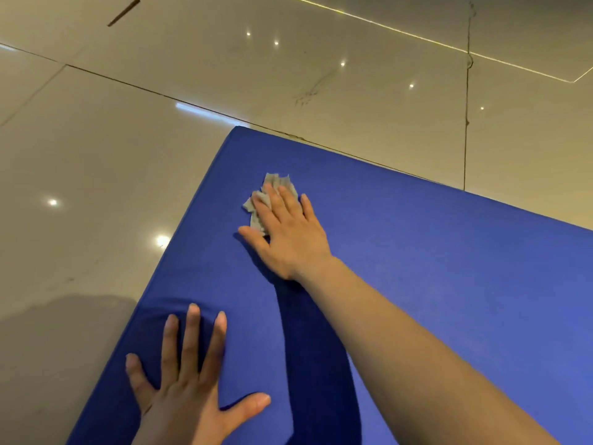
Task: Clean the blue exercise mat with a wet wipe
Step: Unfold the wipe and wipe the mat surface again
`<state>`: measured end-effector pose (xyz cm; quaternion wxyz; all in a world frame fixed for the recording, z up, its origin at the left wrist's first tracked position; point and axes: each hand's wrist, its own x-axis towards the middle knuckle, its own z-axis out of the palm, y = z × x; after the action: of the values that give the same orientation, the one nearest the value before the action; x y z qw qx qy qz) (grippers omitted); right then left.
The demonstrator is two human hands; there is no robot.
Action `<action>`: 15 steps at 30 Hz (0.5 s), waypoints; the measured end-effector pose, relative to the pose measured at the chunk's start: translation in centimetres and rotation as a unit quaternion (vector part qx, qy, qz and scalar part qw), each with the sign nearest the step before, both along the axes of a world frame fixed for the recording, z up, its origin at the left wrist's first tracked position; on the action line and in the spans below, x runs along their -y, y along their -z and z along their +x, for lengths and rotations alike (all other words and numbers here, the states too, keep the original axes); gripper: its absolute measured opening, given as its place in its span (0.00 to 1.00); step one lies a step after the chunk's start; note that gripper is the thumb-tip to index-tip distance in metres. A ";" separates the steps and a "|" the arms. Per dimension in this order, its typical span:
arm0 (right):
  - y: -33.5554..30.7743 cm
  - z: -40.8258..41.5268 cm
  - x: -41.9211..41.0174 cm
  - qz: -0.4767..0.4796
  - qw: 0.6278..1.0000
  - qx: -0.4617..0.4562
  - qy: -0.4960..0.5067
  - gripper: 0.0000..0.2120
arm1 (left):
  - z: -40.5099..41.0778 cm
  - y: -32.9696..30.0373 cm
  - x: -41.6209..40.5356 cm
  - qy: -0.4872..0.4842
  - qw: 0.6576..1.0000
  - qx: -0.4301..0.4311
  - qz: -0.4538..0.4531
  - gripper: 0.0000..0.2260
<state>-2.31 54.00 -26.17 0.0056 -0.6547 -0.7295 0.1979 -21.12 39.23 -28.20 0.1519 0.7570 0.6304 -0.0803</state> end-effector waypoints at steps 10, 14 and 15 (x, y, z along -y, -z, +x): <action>-0.1 8.2 -4.5 -0.029 0.947 0.024 0.318 0.37 | -0.4 1.0 0.6 0.024 0.999 -0.017 0.039 0.51; 0.3 1.1 -4.4 0.032 0.990 0.037 0.133 0.37 | -0.4 1.0 0.2 0.016 0.999 -0.015 0.037 0.50; 0.3 0.4 -4.0 0.034 0.996 0.039 0.074 0.37 | -0.3 0.9 0.0 0.016 0.999 -0.017 0.035 0.50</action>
<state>-1.88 57.98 -26.48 0.0145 -0.7137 -0.6849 0.1460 -21.46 39.20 -29.05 0.1133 0.7704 0.6232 -0.0730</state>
